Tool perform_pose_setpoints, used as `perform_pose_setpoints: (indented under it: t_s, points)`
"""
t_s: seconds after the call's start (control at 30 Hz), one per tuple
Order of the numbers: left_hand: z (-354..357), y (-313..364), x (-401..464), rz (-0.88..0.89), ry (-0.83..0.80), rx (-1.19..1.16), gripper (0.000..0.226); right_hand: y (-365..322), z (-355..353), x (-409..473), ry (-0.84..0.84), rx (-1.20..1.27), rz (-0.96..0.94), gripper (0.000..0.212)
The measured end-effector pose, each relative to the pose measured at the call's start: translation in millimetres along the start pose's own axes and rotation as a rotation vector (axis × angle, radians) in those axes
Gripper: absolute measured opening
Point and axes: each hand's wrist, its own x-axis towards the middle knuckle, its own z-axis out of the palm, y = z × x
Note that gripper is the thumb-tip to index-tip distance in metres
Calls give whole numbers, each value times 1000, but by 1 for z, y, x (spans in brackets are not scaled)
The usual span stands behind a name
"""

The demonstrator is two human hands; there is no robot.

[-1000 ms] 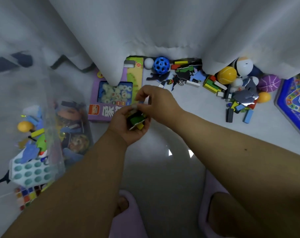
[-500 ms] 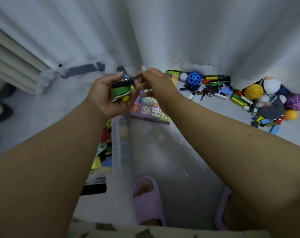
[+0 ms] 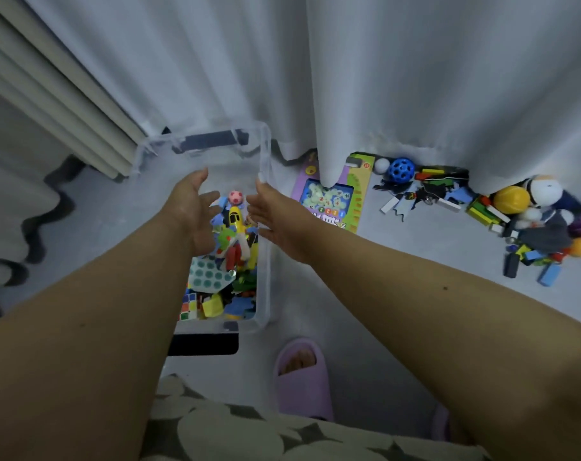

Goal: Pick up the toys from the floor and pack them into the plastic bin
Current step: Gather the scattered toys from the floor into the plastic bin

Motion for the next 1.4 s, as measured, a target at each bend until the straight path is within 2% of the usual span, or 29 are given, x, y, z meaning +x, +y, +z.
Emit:
perform_pose_setpoints:
  t_s: [0.13,0.17,0.27,0.3,0.4,0.5,0.53,0.6,0.73,0.93,1.07,1.23,1.3,1.37,1.4]
  points:
    - [40,14,-7,136,-23,23,71,-10,-21,-8,133,-41,-79,53]
    - [51,17,-8,191,-26,36,66,-12,-29,-9,185,-35,-99,51]
    - [95,22,-12,333,-75,38,25,-15,-60,-15,344,-19,-157,47]
    - [111,22,-18,373,-102,62,26,-15,-72,-18,398,-39,-168,43]
    - [152,14,-8,391,-167,158,24,-9,-116,-23,541,-94,-149,32]
    - [181,1,22,299,-190,193,12,6,-163,-25,694,-185,-99,37]
    - [190,-5,32,301,-212,269,9,12,-179,-28,738,-211,-78,34]
    - [209,-18,51,333,-277,451,25,22,-209,-32,807,-238,-41,23]
    - [241,-40,84,230,-288,547,50,41,-267,-38,883,-389,65,17]
    - [281,-70,131,179,-314,756,72,62,-328,-25,891,-615,167,41]
    - [311,-78,155,188,-303,813,85,63,-361,-2,885,-896,153,63]
    - [338,-86,202,252,-192,995,140,51,-390,26,836,-1261,106,80]
    - [344,-80,198,245,-186,1078,140,45,-398,36,820,-1377,91,86]
    - [349,-77,204,267,-175,1140,127,38,-407,43,809,-1462,111,91]
    - [352,-75,206,272,-175,1153,128,35,-410,47,797,-1488,134,93]
